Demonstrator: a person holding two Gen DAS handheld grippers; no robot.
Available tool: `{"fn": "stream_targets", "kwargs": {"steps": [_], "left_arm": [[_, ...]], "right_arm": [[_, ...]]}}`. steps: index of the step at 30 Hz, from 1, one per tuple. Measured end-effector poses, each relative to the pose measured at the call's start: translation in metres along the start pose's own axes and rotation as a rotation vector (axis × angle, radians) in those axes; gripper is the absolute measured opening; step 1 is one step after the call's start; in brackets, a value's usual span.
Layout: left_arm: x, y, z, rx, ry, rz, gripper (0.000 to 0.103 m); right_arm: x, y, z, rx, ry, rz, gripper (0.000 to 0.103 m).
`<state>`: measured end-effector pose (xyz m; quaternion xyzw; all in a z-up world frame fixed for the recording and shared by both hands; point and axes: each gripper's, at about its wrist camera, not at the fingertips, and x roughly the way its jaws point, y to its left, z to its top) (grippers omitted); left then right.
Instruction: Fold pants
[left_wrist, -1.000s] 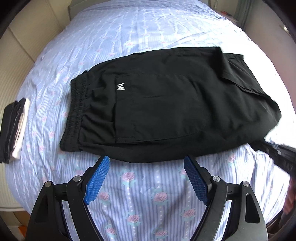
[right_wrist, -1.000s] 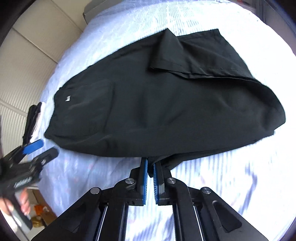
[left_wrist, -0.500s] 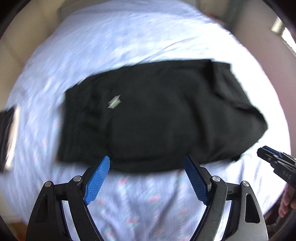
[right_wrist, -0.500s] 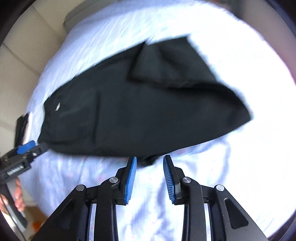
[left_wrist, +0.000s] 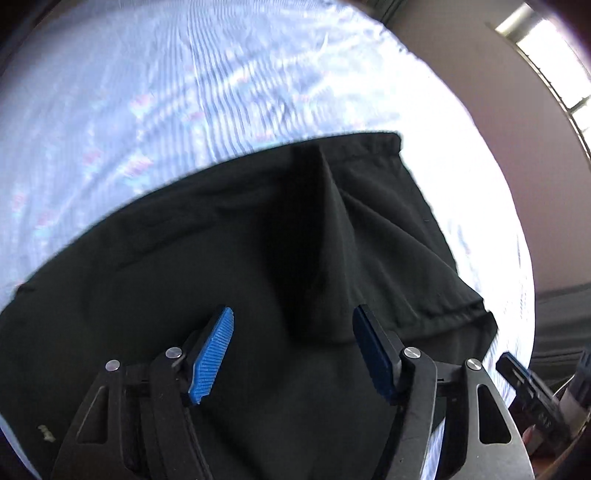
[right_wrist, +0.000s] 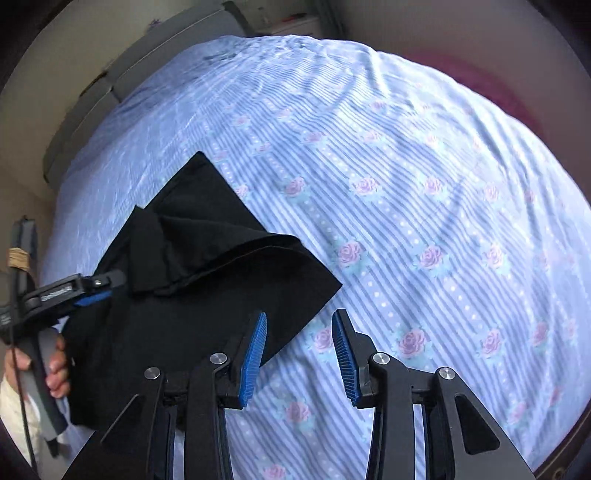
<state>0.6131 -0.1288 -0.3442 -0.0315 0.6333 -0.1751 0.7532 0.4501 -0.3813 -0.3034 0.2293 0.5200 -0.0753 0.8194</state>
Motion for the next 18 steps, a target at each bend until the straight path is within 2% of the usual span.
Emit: {"fn": "stream_targets", "kwargs": {"steps": [1, 3, 4, 5, 8, 12, 14, 15, 17, 18], "left_arm": [[0.008, 0.000, 0.003, -0.005, 0.018, 0.011, 0.062], [0.013, 0.002, 0.003, -0.016, 0.036, 0.020, 0.042], [0.011, 0.002, 0.005, -0.025, 0.035, -0.002, 0.015], [0.005, 0.002, 0.009, -0.044, 0.040, -0.050, 0.005], [-0.016, -0.007, 0.029, -0.058, -0.026, -0.074, 0.005], [-0.030, -0.048, 0.076, 0.027, -0.102, -0.056, 0.005], [-0.026, -0.071, 0.098, 0.070, -0.119, -0.010, 0.007], [-0.023, -0.081, 0.107, 0.085, -0.125, 0.028, 0.012], [-0.019, -0.097, 0.121, 0.098, -0.131, 0.084, 0.054], [-0.023, -0.098, 0.124, 0.097, -0.142, 0.083, 0.057]], "right_arm": [[0.005, -0.002, 0.002, 0.011, 0.002, 0.001, 0.038], [0.012, -0.002, 0.004, 0.021, 0.008, 0.013, 0.038], [0.015, -0.002, 0.006, 0.023, 0.015, 0.024, 0.038], [0.015, -0.005, 0.007, 0.021, 0.019, 0.032, 0.038], [0.017, 0.002, 0.009, -0.004, 0.015, 0.042, 0.038], [0.017, 0.005, 0.015, 0.004, 0.009, 0.057, 0.038], [0.016, 0.006, 0.021, 0.016, -0.002, 0.063, 0.038], [0.015, 0.006, 0.025, 0.020, -0.010, 0.061, 0.038], [0.011, 0.006, 0.033, 0.033, -0.023, 0.050, 0.038], [0.009, 0.006, 0.037, 0.044, -0.029, 0.047, 0.038]]}}
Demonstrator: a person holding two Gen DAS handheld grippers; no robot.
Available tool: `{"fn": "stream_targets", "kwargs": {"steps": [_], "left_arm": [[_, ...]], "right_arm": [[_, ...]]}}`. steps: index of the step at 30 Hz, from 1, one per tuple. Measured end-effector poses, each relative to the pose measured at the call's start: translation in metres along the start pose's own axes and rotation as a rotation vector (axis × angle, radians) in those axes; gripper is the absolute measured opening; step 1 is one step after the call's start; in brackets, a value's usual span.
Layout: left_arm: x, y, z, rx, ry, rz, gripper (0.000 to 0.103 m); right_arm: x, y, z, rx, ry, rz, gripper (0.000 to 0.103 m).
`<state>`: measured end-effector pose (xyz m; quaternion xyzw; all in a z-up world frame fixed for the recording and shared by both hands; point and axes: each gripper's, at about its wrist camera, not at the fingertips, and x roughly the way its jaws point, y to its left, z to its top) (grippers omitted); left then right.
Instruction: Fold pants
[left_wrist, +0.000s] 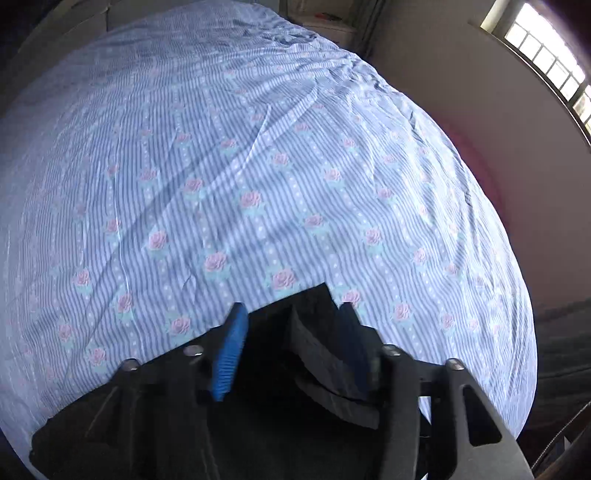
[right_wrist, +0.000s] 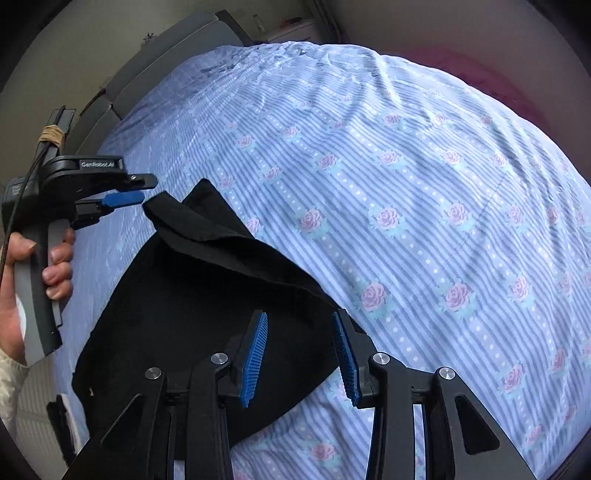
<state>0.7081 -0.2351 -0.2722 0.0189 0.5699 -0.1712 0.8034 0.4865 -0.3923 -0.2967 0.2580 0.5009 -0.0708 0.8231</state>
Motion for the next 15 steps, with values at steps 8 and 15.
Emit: {"fn": "stream_targets", "kwargs": {"steps": [8, 15], "left_arm": [[-0.052, 0.018, -0.011, -0.017, -0.108, -0.035, 0.059], [-0.094, 0.101, -0.083, -0.045, -0.133, 0.060, 0.059]], "right_arm": [[-0.028, 0.016, 0.018, -0.070, -0.067, 0.017, 0.038], [-0.020, 0.059, 0.009, -0.215, -0.030, 0.047, 0.038]]}}
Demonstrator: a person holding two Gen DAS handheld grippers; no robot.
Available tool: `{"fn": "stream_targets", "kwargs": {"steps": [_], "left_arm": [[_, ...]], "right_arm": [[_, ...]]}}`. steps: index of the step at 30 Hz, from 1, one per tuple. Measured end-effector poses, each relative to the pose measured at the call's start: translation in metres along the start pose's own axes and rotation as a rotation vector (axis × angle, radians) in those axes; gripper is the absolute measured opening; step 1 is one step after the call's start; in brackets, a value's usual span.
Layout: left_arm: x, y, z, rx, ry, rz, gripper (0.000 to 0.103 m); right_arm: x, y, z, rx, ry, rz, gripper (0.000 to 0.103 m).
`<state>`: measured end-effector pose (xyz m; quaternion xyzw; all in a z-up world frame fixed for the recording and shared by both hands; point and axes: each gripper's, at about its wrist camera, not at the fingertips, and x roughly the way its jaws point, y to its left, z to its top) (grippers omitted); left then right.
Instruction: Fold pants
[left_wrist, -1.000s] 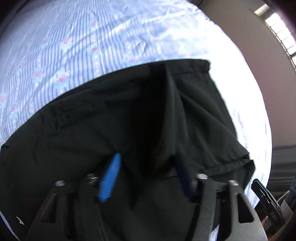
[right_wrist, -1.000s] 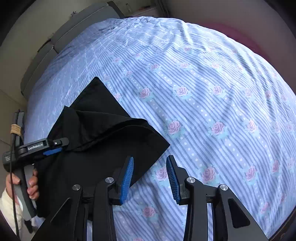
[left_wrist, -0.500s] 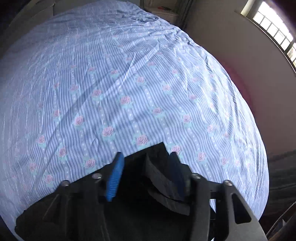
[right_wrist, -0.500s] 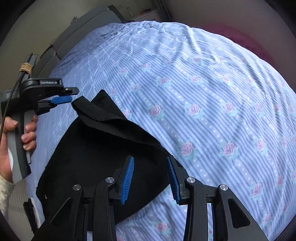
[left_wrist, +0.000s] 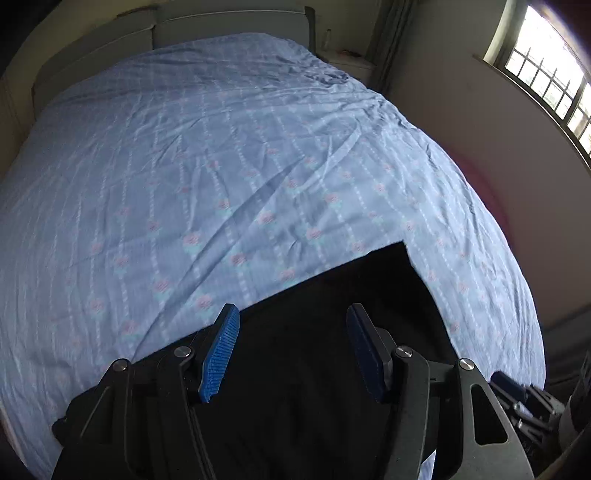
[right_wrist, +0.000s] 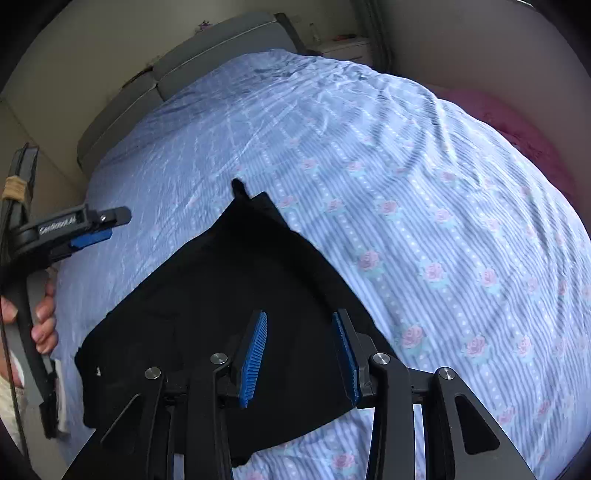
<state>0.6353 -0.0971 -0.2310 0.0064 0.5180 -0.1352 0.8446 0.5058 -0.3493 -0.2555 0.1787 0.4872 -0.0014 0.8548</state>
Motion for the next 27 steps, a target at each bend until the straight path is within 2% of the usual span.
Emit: {"fn": "stream_targets", "kwargs": {"steps": [4, 10, 12, 15, 20, 23, 25, 27], "left_arm": [[-0.034, 0.050, -0.053, -0.078, -0.006, 0.080, 0.060], [-0.087, 0.139, -0.136, -0.243, 0.015, 0.151, 0.064], [-0.100, 0.167, -0.156, -0.275, 0.021, 0.176, 0.065], [-0.107, 0.210, -0.174, -0.298, 0.035, 0.195, 0.065], [-0.097, 0.274, -0.184, -0.354, 0.050, 0.151, 0.064], [-0.081, 0.296, -0.185, -0.386, 0.071, 0.075, 0.064], [-0.068, 0.305, -0.181, -0.390, 0.075, 0.009, 0.064], [-0.055, 0.310, -0.175, -0.382, 0.088, -0.027, 0.064]], "right_arm": [[-0.002, 0.036, -0.004, -0.088, 0.019, 0.027, 0.038], [-0.018, 0.113, -0.022, -0.224, 0.049, 0.109, 0.041], [-0.021, 0.141, -0.033, -0.257, 0.054, 0.141, 0.047], [-0.013, 0.191, -0.052, -0.317, 0.081, 0.198, 0.047], [0.011, 0.269, -0.083, -0.417, 0.144, 0.248, 0.047], [0.021, 0.302, -0.097, -0.460, 0.166, 0.255, 0.047], [0.025, 0.313, -0.105, -0.478, 0.180, 0.254, 0.047], [0.029, 0.322, -0.113, -0.489, 0.195, 0.237, 0.047]]}}
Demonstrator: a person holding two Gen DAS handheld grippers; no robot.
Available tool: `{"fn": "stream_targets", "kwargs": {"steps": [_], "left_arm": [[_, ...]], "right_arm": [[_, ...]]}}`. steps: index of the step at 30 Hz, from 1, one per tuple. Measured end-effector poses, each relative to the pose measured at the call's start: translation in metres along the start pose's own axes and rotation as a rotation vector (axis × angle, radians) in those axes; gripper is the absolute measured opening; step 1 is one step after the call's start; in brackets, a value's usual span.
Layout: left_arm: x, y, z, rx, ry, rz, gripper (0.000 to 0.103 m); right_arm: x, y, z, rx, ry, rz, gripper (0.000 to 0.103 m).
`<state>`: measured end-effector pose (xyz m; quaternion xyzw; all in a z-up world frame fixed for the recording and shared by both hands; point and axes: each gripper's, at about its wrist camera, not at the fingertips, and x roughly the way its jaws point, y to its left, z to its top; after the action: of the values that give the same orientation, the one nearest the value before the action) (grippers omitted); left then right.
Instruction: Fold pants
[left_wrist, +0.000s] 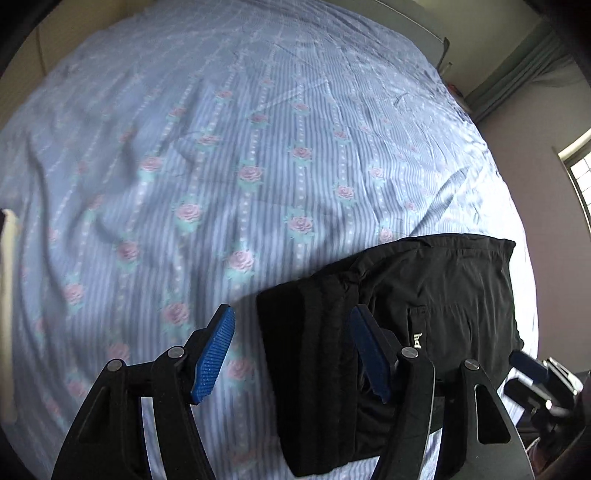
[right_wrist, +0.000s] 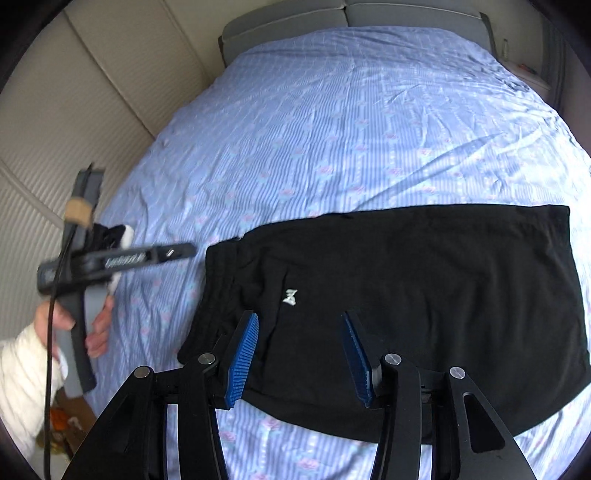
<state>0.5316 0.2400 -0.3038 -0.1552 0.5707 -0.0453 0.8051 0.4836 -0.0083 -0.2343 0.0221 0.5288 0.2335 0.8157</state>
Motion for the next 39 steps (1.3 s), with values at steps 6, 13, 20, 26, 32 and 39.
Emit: {"fn": "stream_targets", "kwargs": {"steps": [6, 13, 20, 26, 32, 39], "left_arm": [[0.033, -0.014, 0.009, 0.072, 0.084, -0.059, 0.042], [0.018, -0.002, 0.004, -0.071, 0.062, -0.216, 0.021], [0.045, -0.001, 0.016, -0.087, 0.141, -0.364, 0.021], [0.019, -0.004, 0.017, -0.042, 0.049, -0.277, 0.011], [0.031, 0.001, 0.017, 0.033, 0.084, -0.210, 0.012], [0.032, 0.001, 0.019, 0.058, 0.143, -0.196, 0.021]], "right_arm": [[0.009, 0.000, -0.007, 0.037, 0.044, -0.048, 0.047], [0.005, 0.003, -0.011, 0.072, 0.051, -0.085, 0.047], [0.010, 0.014, -0.013, 0.066, 0.072, -0.089, 0.047], [0.006, 0.029, -0.008, 0.020, 0.058, -0.103, 0.047], [0.003, 0.040, -0.008, -0.019, 0.048, -0.107, 0.047], [0.001, 0.041, -0.008, -0.007, 0.055, -0.157, 0.047]]}}
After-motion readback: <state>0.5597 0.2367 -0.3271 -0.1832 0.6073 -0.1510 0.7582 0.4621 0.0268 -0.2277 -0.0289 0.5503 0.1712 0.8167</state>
